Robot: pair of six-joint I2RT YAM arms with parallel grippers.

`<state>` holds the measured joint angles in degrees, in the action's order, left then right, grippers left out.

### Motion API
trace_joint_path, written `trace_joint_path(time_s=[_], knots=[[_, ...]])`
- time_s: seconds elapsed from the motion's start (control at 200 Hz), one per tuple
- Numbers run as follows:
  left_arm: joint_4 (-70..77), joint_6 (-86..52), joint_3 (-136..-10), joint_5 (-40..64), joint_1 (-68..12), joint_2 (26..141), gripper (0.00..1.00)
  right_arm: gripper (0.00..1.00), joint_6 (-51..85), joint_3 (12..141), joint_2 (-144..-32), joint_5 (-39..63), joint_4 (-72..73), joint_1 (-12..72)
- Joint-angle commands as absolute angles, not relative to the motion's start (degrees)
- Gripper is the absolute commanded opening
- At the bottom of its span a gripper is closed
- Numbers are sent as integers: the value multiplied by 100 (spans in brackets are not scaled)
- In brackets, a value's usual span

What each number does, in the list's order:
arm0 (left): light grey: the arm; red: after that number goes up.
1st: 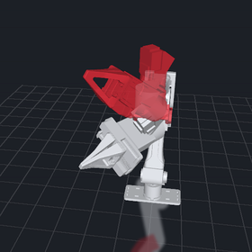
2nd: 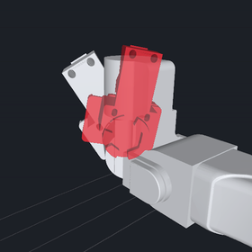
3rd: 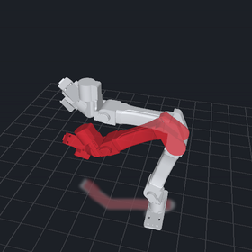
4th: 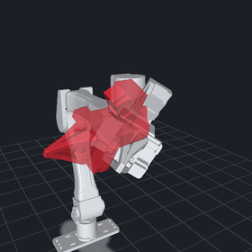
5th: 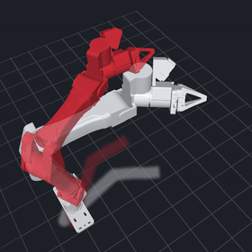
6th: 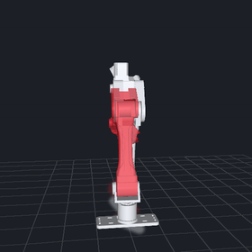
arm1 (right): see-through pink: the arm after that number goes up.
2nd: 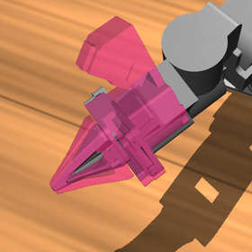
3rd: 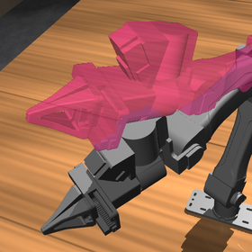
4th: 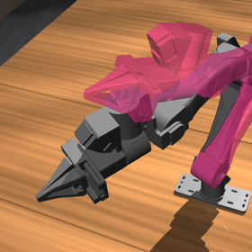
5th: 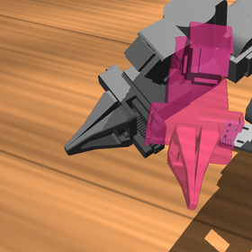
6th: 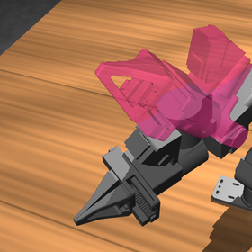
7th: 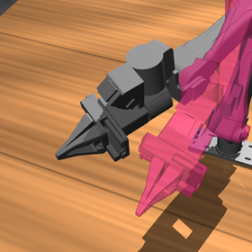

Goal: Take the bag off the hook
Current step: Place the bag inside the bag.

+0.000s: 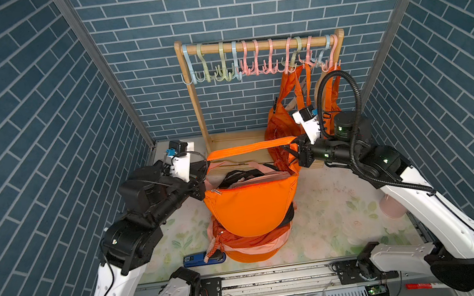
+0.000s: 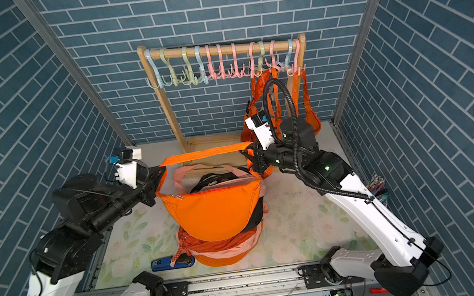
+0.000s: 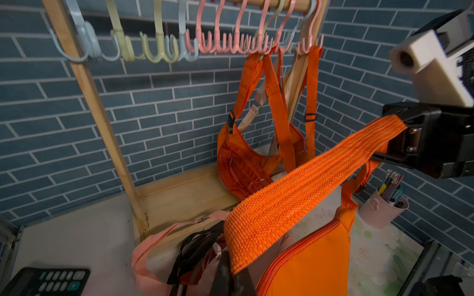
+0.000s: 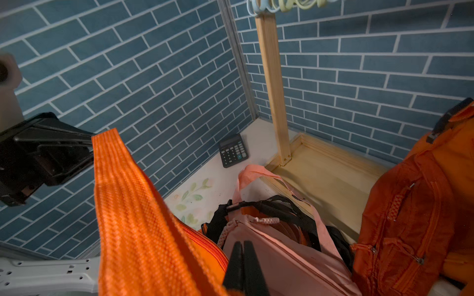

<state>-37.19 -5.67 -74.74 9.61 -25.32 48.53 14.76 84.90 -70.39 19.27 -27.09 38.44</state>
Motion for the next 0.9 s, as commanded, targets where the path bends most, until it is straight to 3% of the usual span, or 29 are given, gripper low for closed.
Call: trace_joint_path(time_s=[0.0, 0.66, 0.895], knots=[[-3357, -864, -6867, 308, -2439, 4843, 0, 0, 1688, 8327, -7349, 1658, -2291, 3582], [-2768, -1058, -5793, -262, -2015, 5295, 0, 0, 1881, 7971, -8676, 2604, -1278, 2918], [-2509, -1372, -5474, 94, -1674, 5517, 0, 0, 1947, 8058, -9226, 2880, -1091, 2917]])
